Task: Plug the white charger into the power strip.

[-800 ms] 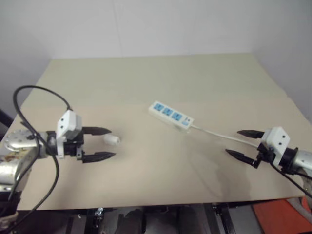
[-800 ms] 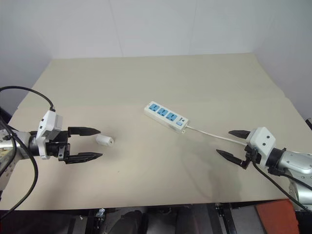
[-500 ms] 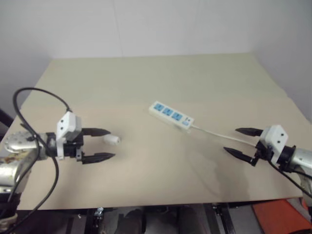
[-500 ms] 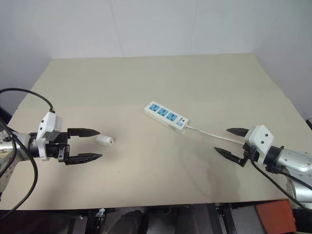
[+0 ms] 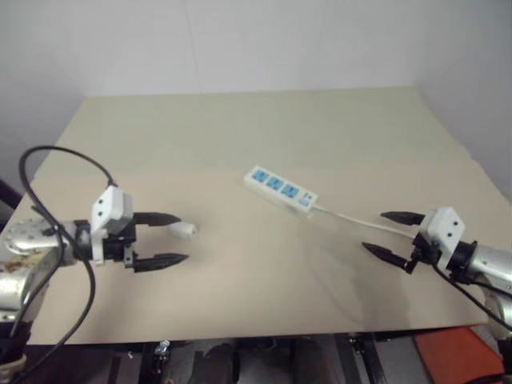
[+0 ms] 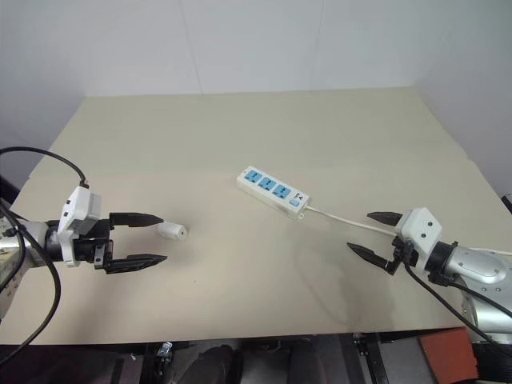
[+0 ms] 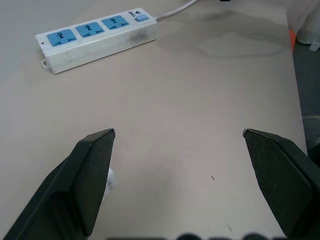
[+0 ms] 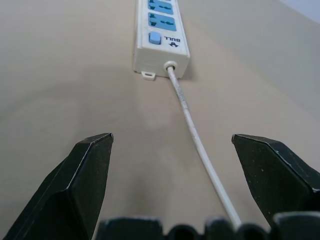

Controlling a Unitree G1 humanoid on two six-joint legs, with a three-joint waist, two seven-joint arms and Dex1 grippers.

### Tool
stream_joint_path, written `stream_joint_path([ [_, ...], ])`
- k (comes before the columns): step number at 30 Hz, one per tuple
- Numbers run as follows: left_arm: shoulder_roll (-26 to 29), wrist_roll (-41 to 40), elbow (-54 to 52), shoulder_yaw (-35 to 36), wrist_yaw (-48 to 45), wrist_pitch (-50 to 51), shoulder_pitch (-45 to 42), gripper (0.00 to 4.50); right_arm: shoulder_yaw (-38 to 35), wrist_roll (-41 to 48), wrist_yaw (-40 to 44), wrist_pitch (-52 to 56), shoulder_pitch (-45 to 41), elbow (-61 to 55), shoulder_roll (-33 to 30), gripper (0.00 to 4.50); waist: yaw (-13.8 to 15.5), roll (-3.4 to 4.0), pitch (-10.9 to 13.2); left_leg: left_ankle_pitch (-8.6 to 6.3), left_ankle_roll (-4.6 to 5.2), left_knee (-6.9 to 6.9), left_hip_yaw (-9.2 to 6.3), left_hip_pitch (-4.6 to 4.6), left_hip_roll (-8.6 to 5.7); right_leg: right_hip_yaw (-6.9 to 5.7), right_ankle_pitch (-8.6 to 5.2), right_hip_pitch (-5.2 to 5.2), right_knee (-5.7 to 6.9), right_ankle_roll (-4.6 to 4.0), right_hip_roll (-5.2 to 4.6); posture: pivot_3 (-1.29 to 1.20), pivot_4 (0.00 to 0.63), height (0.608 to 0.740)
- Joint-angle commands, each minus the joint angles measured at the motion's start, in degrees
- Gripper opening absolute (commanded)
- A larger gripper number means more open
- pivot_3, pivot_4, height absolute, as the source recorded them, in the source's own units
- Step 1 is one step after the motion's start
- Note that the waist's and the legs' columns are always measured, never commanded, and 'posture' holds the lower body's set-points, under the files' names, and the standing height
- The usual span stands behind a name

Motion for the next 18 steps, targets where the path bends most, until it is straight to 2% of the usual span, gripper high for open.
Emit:
stream_joint_path([
  [1,0.2,-0.8,-1.1,1.1,0.2,-0.2,-0.8,4.5,2.3,-0.4,0.1,0.8,-5.3,1.8,0.5,4.47,-0.2,0.0,0.0,0.0,0.0,0.0,0.0,0.02,0.0,0.01,0.0,0.01,0.0,0.0,0.0,0.0,0.15,0.74],
  [4,0.0,-0.7,-0.7,0.5,0.2,-0.2,-1.5,4.5,6.2,-1.7,1.2,1.7,-11.0,6.0,1.9,4.47,-0.7,-0.01,0.0,0.0,0.01,0.01,0.04,0.03,0.0,0.02,0.08,0.01,0.0,-0.04,0.02,0.0,0.15,0.74],
  [8,-0.3,-0.6,-1.5,0.2,0.9,0.0,-1.5,4.5,13.5,-6.7,2.8,0.1,-23.7,20.7,6.8,4.47,-1.2,-0.03,0.0,0.04,-0.06,0.04,0.05,0.03,0.0,0.02,0.12,0.02,-0.02,-0.04,0.05,0.0,0.15,0.74],
  [15,-0.5,-2.3,-4.8,3.7,2.7,1.0,2.4,4.5,18.9,-14.4,2.4,-6.2,-36.3,44.4,11.4,4.47,-1.4,-0.03,0.0,0.2,-0.34,0.01,0.05,-0.1,0.06,-0.01,0.14,-0.13,-0.1,-0.04,0.04,0.0,0.15,0.74],
  [18,-0.2,-2.7,-6.6,5.3,3.6,1.7,4.7,4.5,19.7,-15.8,3.8,-8.6,-38.1,48.7,11.5,3.92,-1.5,-0.07,-0.1,0.2,-0.34,0.04,0.05,-0.08,0.07,0.0,0.14,-0.09,-0.13,-0.03,0.03,0.0,0.15,0.74],
])
